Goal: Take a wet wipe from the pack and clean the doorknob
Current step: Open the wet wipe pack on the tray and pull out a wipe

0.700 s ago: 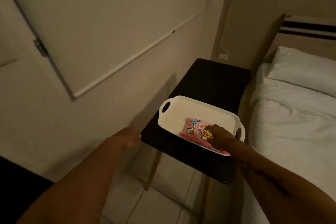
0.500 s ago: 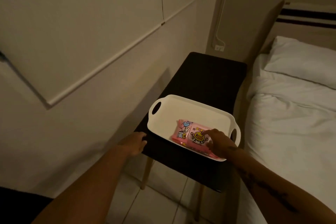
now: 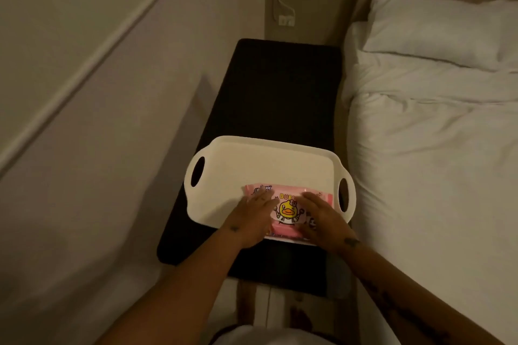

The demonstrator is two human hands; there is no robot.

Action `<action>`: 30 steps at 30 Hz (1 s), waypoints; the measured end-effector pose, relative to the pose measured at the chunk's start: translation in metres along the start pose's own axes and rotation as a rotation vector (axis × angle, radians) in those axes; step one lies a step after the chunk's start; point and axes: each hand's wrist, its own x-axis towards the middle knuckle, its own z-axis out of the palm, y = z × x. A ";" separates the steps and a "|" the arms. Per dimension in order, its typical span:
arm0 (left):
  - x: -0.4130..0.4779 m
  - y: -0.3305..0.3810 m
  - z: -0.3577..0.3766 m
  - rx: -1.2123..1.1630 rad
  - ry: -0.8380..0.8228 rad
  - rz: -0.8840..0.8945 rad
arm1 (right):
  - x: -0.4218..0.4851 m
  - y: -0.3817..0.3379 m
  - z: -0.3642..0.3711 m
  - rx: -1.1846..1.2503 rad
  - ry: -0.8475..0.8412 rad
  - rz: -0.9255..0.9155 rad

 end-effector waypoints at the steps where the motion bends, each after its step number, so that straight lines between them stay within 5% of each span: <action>1: 0.006 0.000 0.003 0.015 -0.008 0.024 | 0.000 0.000 0.002 0.000 0.005 0.015; 11: 0.038 -0.017 0.013 0.191 -0.091 0.182 | 0.006 0.004 0.018 0.129 0.102 0.099; 18: 0.038 -0.019 0.024 0.091 -0.050 0.159 | 0.005 0.011 0.019 0.169 0.103 0.147; 30: 0.037 -0.014 0.028 -0.015 0.005 0.105 | 0.005 0.024 0.027 -0.281 0.076 0.105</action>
